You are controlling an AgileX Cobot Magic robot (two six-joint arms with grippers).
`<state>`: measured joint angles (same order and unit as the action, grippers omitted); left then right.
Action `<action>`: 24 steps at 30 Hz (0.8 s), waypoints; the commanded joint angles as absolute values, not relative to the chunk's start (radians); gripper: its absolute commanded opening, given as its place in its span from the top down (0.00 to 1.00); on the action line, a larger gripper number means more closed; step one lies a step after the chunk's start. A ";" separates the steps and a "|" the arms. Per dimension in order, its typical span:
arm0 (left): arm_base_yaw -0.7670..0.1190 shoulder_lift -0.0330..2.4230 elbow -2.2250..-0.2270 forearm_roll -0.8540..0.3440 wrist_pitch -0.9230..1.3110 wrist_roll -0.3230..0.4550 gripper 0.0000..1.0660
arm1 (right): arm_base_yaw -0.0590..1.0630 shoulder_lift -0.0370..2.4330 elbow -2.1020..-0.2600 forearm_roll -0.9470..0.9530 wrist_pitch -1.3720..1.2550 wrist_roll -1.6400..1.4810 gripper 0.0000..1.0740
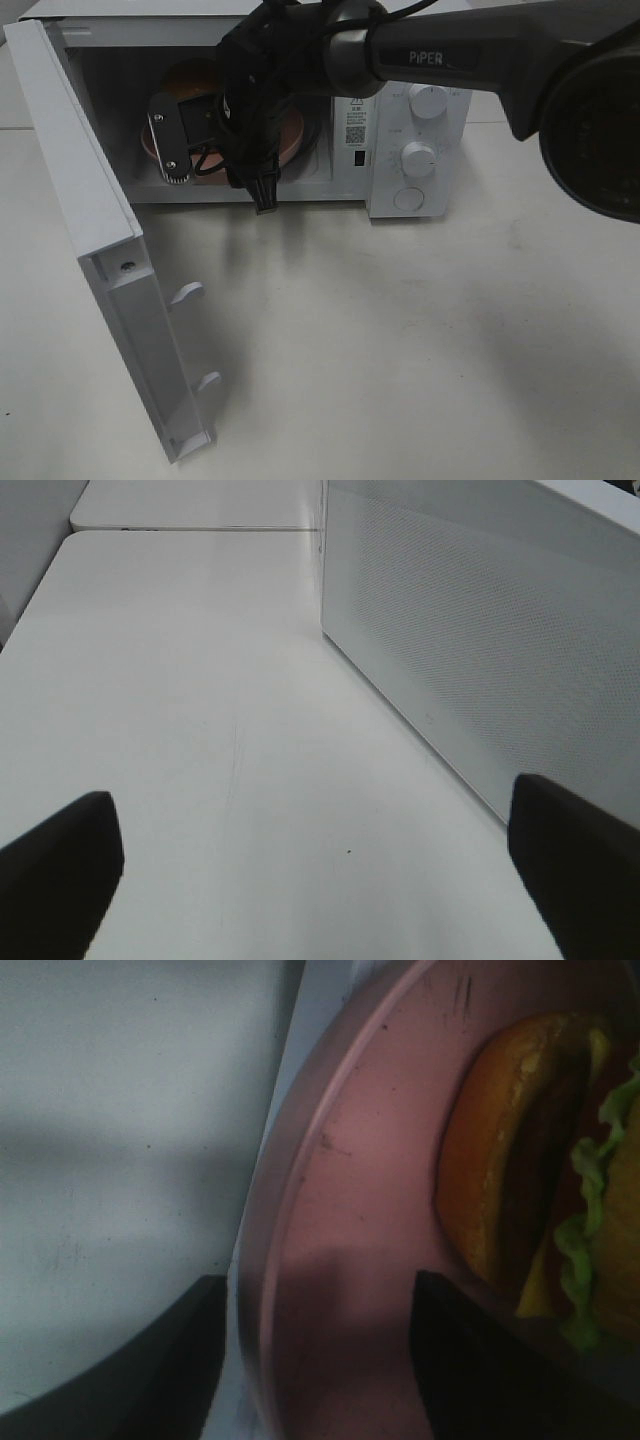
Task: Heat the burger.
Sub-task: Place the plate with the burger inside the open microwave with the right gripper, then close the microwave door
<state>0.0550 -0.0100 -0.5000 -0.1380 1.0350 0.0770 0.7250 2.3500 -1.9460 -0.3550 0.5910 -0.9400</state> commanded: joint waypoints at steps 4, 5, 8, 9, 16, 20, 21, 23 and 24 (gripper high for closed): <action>0.057 -0.028 -0.497 -0.139 1.029 0.078 0.08 | 0.725 2.276 -1.834 -0.353 0.558 -0.931 0.38; 0.057 -0.028 -0.497 -0.139 1.029 0.078 0.08 | 0.725 2.276 -1.834 -0.353 0.558 -0.931 0.38; 0.057 -0.028 -0.497 -0.139 1.029 0.078 0.08 | 0.727 2.220 -1.754 -0.354 0.528 -0.930 0.37; 0.057 -0.028 -0.497 -0.139 1.029 0.078 0.08 | 0.732 2.202 -1.726 -0.354 0.507 -0.927 0.36; 0.057 -0.028 -0.497 -0.139 1.029 0.078 0.08 | 0.735 2.075 -1.553 -0.358 0.416 -0.809 0.23; 0.057 -0.028 -0.497 -0.139 1.029 0.078 0.08 | 0.735 2.029 -1.507 -0.358 0.418 -0.797 0.22; 0.057 -0.028 -0.497 -0.139 1.029 0.078 0.08 | 0.735 2.014 -1.493 -0.358 0.418 -0.789 0.22; 0.057 -0.028 -0.497 -0.139 1.029 0.078 0.08 | 0.734 1.982 -1.467 -0.359 0.420 -0.761 0.23; 0.057 -0.028 -0.497 -0.139 1.029 0.078 0.08 | 0.734 1.953 -1.446 -0.366 0.420 -0.726 0.23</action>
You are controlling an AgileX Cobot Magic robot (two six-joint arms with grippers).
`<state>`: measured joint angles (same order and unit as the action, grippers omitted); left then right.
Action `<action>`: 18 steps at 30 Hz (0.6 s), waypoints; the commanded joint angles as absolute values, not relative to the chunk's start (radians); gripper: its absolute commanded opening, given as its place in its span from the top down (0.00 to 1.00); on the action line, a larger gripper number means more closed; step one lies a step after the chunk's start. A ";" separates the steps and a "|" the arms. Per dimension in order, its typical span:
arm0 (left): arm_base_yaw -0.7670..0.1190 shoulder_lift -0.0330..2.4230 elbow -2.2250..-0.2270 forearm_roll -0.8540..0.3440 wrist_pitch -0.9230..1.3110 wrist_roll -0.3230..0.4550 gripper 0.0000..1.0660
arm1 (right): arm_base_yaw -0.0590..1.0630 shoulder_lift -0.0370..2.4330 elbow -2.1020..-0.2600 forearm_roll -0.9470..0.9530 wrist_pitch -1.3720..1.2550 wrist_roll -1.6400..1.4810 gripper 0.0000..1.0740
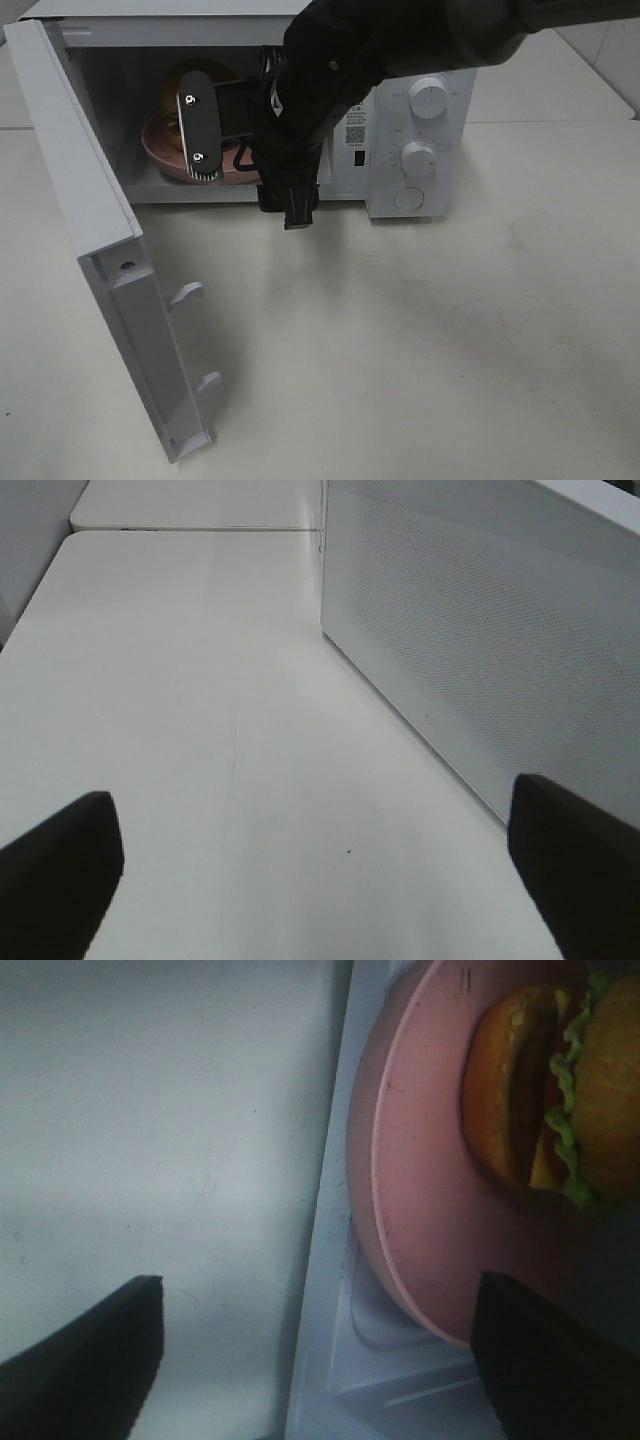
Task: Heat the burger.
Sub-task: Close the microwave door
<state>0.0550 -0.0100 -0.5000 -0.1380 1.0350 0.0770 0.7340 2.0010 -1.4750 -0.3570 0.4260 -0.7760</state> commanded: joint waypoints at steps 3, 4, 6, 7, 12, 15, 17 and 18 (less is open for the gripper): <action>0.057 -0.028 -0.497 -0.139 1.029 0.078 0.08 | 0.734 1.905 -1.416 -0.376 0.428 -0.678 0.23; 0.057 -0.028 -0.497 -0.139 1.029 0.078 0.08 | 0.734 1.905 -1.416 -0.376 0.428 -0.678 0.23; 0.057 -0.028 -0.497 -0.139 1.029 0.078 0.08 | 0.734 1.850 -1.386 -0.380 0.463 -0.618 0.24; 0.057 -0.028 -0.497 -0.139 1.029 0.078 0.08 | 0.734 1.850 -1.386 -0.380 0.463 -0.618 0.24; 0.057 -0.028 -0.497 -0.139 1.029 0.078 0.08 | 0.734 1.767 -1.349 -0.380 0.578 -0.490 0.25; 0.057 -0.028 -0.497 -0.139 1.029 0.078 0.08 | 0.734 1.722 -1.335 -0.380 0.654 -0.399 0.26; 0.057 -0.028 -0.497 -0.139 1.029 0.078 0.08 | 0.734 1.677 -1.315 -0.380 0.709 -0.314 0.27; 0.057 -0.028 -0.497 -0.139 1.029 0.078 0.08 | 0.734 1.677 -1.315 -0.380 0.709 -0.314 0.27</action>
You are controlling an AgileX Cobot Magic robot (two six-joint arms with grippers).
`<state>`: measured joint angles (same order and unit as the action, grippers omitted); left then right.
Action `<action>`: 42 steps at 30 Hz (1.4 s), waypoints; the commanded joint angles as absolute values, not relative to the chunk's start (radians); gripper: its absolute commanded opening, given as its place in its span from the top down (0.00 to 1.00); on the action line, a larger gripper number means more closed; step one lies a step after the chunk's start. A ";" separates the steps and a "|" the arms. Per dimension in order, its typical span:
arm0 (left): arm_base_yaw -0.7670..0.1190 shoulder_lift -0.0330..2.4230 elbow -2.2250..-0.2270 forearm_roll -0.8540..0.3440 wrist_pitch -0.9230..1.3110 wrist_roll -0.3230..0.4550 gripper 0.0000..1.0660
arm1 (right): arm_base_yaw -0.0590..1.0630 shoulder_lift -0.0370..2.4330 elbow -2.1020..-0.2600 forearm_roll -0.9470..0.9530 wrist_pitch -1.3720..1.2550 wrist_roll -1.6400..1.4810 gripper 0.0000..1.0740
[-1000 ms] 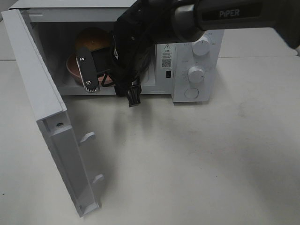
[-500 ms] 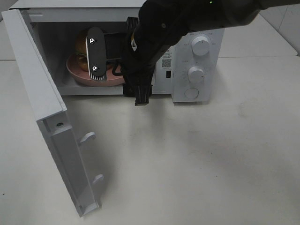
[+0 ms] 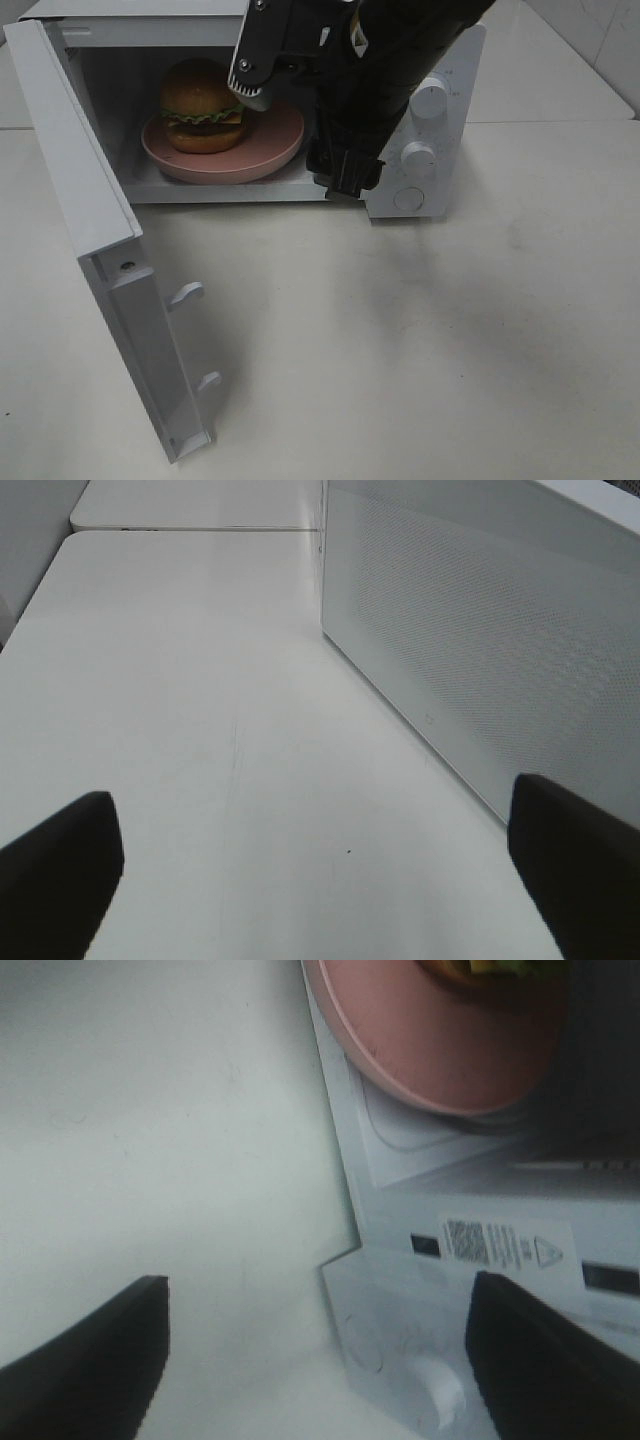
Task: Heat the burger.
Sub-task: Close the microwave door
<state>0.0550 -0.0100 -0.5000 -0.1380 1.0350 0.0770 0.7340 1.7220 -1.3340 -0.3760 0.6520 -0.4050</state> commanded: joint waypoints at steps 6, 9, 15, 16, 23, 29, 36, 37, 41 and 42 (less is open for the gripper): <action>0.057 -0.028 -0.497 -0.139 1.029 0.078 0.08 | 0.735 1.551 -1.220 -0.326 0.764 -0.120 0.29; 0.057 -0.028 -0.497 -0.139 1.029 0.078 0.08 | 0.735 1.490 -1.158 -0.301 0.770 -0.073 0.29; 0.057 -0.028 -0.497 -0.139 1.029 0.078 0.08 | 0.737 1.345 -1.058 -0.220 0.890 -0.039 0.29; 0.057 -0.028 -0.497 -0.139 1.029 0.078 0.08 | 0.737 1.345 -1.058 -0.220 0.890 -0.039 0.29; 0.057 -0.028 -0.497 -0.139 1.029 0.078 0.08 | 0.737 1.213 -0.980 -0.176 1.011 -0.022 0.29; 0.057 -0.028 -0.497 -0.139 1.029 0.078 0.08 | 0.737 1.109 -0.911 -0.175 1.026 0.000 0.29; 0.057 -0.028 -0.497 -0.139 1.029 0.078 0.08 | 0.737 1.012 -0.859 -0.176 1.056 0.031 0.29; 0.057 -0.028 -0.497 -0.139 1.029 0.078 0.08 | 0.737 0.991 -0.849 -0.176 1.055 0.032 0.29; 0.057 -0.028 -0.497 -0.139 1.029 0.078 0.08 | 0.737 0.866 -0.787 -0.179 1.055 0.058 0.29; 0.057 -0.028 -0.497 -0.139 1.029 0.078 0.08 | 0.737 0.866 -0.787 -0.179 1.055 0.058 0.29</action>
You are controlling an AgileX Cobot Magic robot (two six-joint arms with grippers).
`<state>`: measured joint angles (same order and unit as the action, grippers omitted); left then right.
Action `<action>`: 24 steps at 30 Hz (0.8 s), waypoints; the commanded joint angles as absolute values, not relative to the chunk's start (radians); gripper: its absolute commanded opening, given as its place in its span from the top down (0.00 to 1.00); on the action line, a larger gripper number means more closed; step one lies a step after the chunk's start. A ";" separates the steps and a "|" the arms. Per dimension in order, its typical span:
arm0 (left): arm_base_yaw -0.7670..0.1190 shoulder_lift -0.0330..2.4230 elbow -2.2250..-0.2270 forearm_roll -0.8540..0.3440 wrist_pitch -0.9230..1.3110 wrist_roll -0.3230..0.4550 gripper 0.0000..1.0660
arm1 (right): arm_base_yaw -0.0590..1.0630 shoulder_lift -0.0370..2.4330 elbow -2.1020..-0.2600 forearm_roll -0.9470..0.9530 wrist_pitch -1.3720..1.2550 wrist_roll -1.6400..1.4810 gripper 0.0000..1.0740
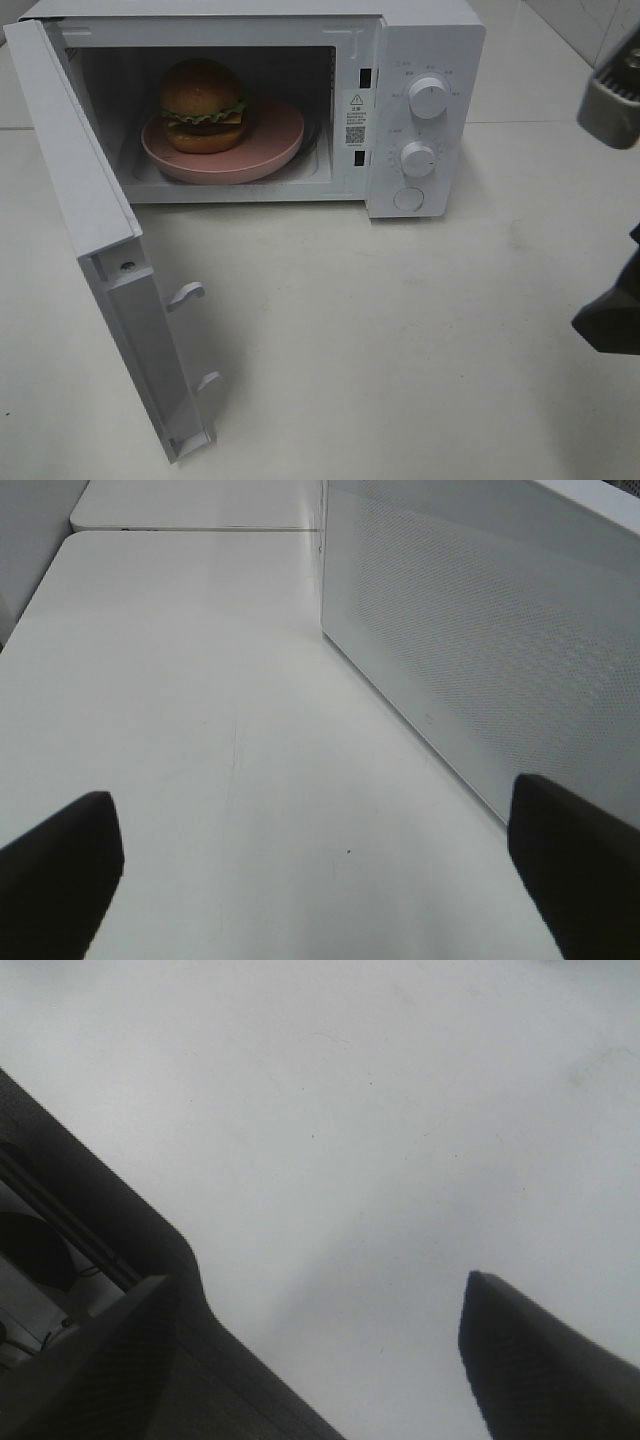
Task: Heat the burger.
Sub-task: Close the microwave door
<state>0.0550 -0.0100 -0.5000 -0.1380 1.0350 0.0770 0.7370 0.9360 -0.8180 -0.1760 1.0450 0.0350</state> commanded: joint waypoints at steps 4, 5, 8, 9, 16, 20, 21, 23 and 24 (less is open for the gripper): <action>0.057 -0.028 -0.497 -0.139 1.029 0.078 0.08 | 0.675 0.744 -0.723 -0.176 1.056 0.083 0.29; 0.057 -0.028 -0.497 -0.139 1.029 0.078 0.08 | 0.675 0.744 -0.723 -0.176 1.056 0.083 0.29; 0.057 -0.028 -0.497 -0.139 1.029 0.078 0.08 | 0.622 0.702 -0.702 -0.174 1.055 0.083 0.29; 0.057 -0.028 -0.497 -0.139 1.029 0.078 0.08 | 0.562 0.654 -0.680 -0.174 1.054 0.083 0.29; 0.057 -0.028 -0.497 -0.139 1.029 0.078 0.08 | 0.374 0.470 -0.623 -0.167 1.054 0.095 0.29; 0.057 -0.028 -0.497 -0.139 1.029 0.078 0.08 | 0.310 0.397 -0.601 -0.138 1.052 0.094 0.29; 0.057 -0.028 -0.497 -0.139 1.029 0.078 0.08 | 0.288 0.374 -0.593 -0.123 1.052 0.093 0.29; 0.057 -0.028 -0.497 -0.139 1.029 0.078 0.08 | 0.243 0.330 -0.576 -0.098 1.053 0.088 0.29; 0.057 -0.028 -0.497 -0.139 1.029 0.078 0.08 | 0.224 0.310 -0.570 -0.087 1.052 0.084 0.29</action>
